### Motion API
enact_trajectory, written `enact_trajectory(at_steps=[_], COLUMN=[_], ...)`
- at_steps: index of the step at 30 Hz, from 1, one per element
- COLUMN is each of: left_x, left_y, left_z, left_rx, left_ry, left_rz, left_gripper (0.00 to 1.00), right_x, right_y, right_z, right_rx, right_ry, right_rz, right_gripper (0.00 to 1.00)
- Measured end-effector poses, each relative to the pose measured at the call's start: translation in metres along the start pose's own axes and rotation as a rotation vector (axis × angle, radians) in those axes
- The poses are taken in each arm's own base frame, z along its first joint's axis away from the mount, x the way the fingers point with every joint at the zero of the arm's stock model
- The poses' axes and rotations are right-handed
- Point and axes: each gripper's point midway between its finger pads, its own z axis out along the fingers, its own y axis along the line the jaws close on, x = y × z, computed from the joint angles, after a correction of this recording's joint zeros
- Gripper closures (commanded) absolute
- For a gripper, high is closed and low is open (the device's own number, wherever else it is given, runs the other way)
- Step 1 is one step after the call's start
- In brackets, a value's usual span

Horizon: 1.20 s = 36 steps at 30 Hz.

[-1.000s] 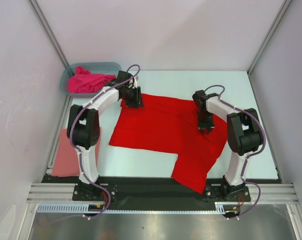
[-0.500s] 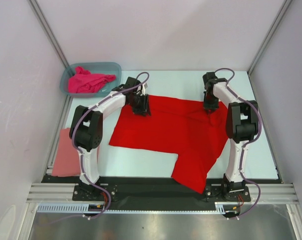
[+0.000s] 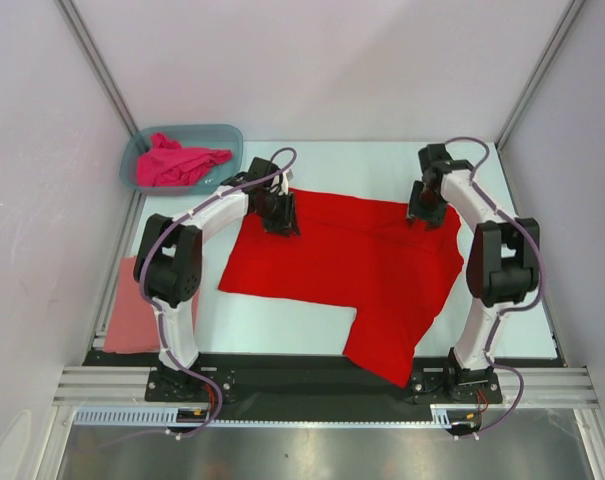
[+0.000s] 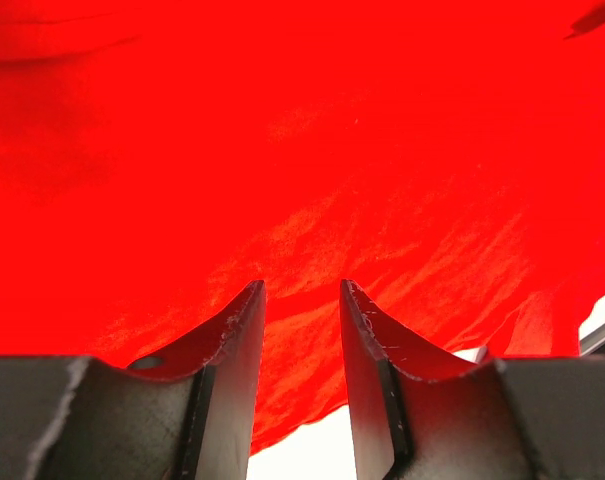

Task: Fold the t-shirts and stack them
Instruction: Fold the tshirt

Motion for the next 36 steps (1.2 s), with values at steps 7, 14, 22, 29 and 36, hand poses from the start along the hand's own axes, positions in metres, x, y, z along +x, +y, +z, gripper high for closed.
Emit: enact_trajectory(at_steps=[7, 14, 22, 29, 36], left_x=[0.001, 0.002, -0.001, 0.000, 0.000], left_y=[0.000, -0.001, -0.004, -0.004, -0.004], left_z=[-0.001, -0.003, -0.009, -0.009, -0.009], left_rx=[0.000, -0.001, 0.005, 0.004, 0.004], left_ry=[0.002, 0.005, -0.011, -0.010, -0.010], left_rz=[0.000, 0.006, 0.013, 0.013, 0.013], left_gripper=[0.59, 0.59, 0.59, 0.59, 0.59], right_x=[0.055, 0.045, 0.036, 0.037, 0.034], right_y=[-0.020, -0.009, -0.004, -0.002, 0.007], right_z=[0.020, 0.028, 0.038, 0.051, 0.048], right_rx=[-0.129, -0.232, -0.267, -0.289, -0.342], right_ry=[0.113, 0.079, 0.067, 0.095, 0.105], right_rz=[0.229, 0.278, 0.294, 0.317, 0.359], right_gripper=[0.53, 0.55, 0.54, 0.57, 0.77])
